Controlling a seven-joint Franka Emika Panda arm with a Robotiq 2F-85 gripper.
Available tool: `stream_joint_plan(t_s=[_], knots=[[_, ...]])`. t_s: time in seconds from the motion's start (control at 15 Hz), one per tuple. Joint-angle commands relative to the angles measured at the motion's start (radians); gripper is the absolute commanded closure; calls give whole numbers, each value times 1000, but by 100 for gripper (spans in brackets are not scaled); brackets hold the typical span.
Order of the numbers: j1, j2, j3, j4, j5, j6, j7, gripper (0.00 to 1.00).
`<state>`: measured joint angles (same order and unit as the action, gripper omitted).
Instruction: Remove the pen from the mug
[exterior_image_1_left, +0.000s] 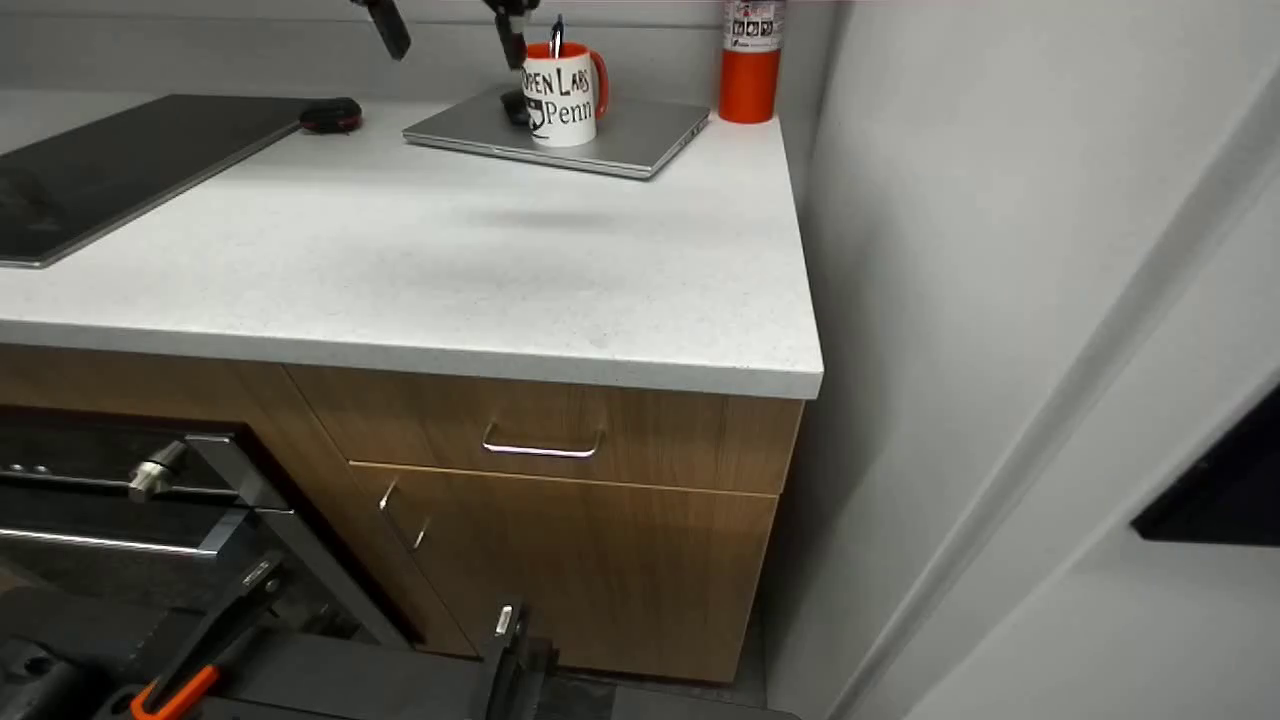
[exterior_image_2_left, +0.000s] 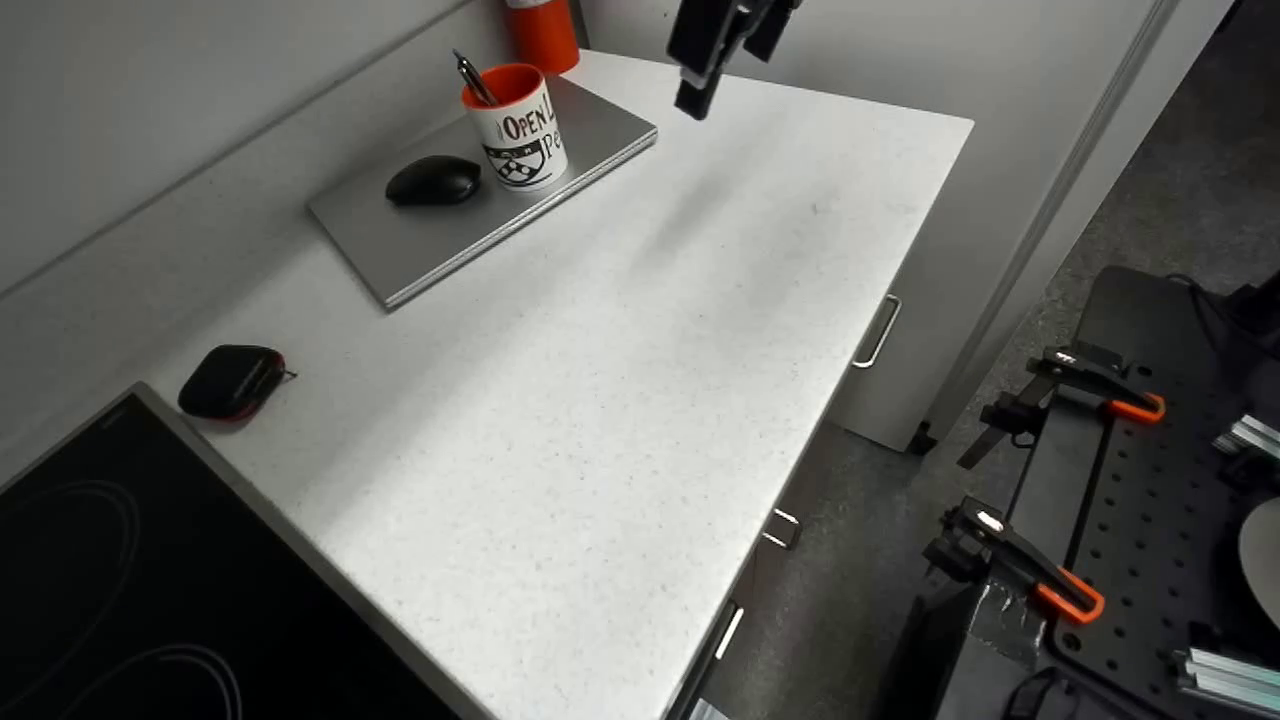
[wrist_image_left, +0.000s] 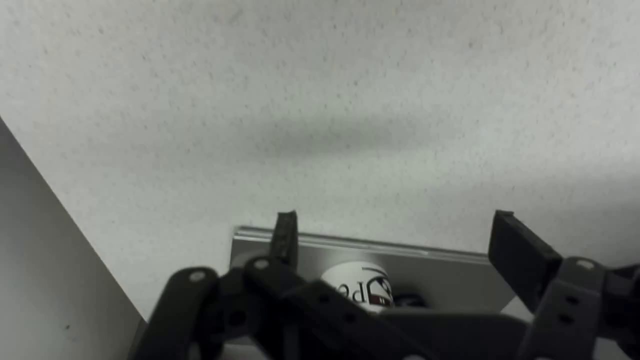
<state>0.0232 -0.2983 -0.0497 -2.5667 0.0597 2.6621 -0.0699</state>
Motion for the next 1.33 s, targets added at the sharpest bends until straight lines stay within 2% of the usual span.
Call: stream_joint_plan(t_s=[0.0,0.2,0.33,0.4,0.53,0.8,0.87,0.93,1.27], knots=[[26,162,21,121,52,165,32,0],[9,266,50,217,13,251,97,0],[20,299,53,264,49,245,88,0],[9,242,53,196,12,226,82,0],[9,278,57,238,12,226,86,0],[9,288,57,249,12,226,87,0],[11,329,58,280,28,264,80,0],[4,356,53,301,-8,287,110,0],[6,482,62,452,31,348,99,0]])
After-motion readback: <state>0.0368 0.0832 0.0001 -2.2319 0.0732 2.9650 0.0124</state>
